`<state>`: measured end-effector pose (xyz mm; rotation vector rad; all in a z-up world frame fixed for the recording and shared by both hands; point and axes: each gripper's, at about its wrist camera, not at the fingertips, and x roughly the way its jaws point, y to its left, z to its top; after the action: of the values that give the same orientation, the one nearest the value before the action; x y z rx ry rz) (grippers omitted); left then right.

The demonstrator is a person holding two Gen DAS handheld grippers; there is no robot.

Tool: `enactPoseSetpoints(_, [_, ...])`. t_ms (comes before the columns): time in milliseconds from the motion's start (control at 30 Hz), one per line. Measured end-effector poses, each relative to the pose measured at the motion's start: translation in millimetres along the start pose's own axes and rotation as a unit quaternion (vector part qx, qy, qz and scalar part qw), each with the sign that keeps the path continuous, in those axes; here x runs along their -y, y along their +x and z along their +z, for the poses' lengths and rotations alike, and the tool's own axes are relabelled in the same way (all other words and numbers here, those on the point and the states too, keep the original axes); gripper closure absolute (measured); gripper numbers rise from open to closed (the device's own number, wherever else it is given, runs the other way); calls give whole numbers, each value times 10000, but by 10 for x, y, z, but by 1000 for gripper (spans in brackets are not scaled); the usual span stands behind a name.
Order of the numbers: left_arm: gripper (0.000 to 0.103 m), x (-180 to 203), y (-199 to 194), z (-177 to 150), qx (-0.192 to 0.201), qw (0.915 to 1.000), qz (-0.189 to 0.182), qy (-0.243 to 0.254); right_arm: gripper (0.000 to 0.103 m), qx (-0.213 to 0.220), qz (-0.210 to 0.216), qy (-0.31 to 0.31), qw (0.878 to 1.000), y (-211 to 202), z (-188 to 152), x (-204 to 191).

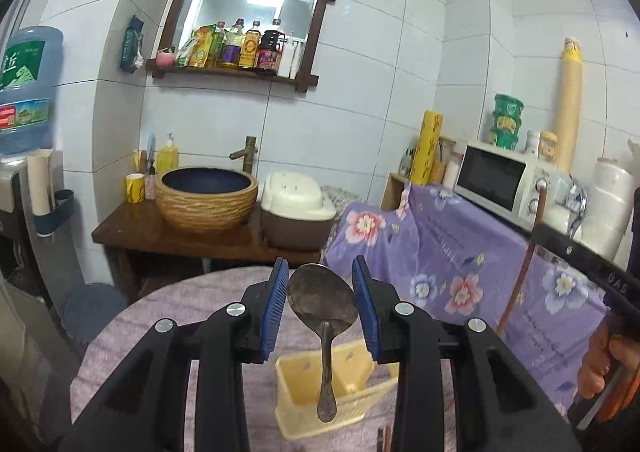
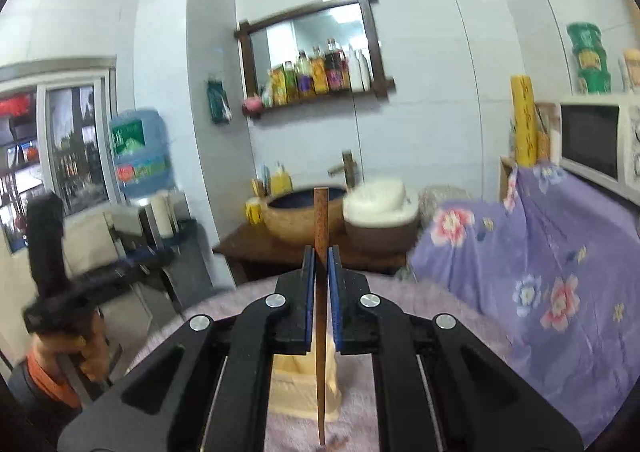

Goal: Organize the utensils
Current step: 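Carry the spoon with the left tool while the right tool carries the chopstick over the holder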

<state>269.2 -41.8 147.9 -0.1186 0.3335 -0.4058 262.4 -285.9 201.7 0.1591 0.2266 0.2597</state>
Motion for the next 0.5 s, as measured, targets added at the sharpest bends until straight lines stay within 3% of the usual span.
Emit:
enactPoseSetpoints(100, [69, -6, 260, 134, 65, 9999, 82, -118, 95, 260, -54, -23, 9996, 190, 200, -147])
enactPoseSetpoints(200, [69, -22, 471, 55, 14, 9997, 169, -200, 95, 243, -106, -64, 9996, 446, 161, -253])
enactPoseSetpoints(500, [69, -102, 615, -545, -122, 9992, 330, -176, 95, -43, -436, 131, 9990, 902, -615, -114])
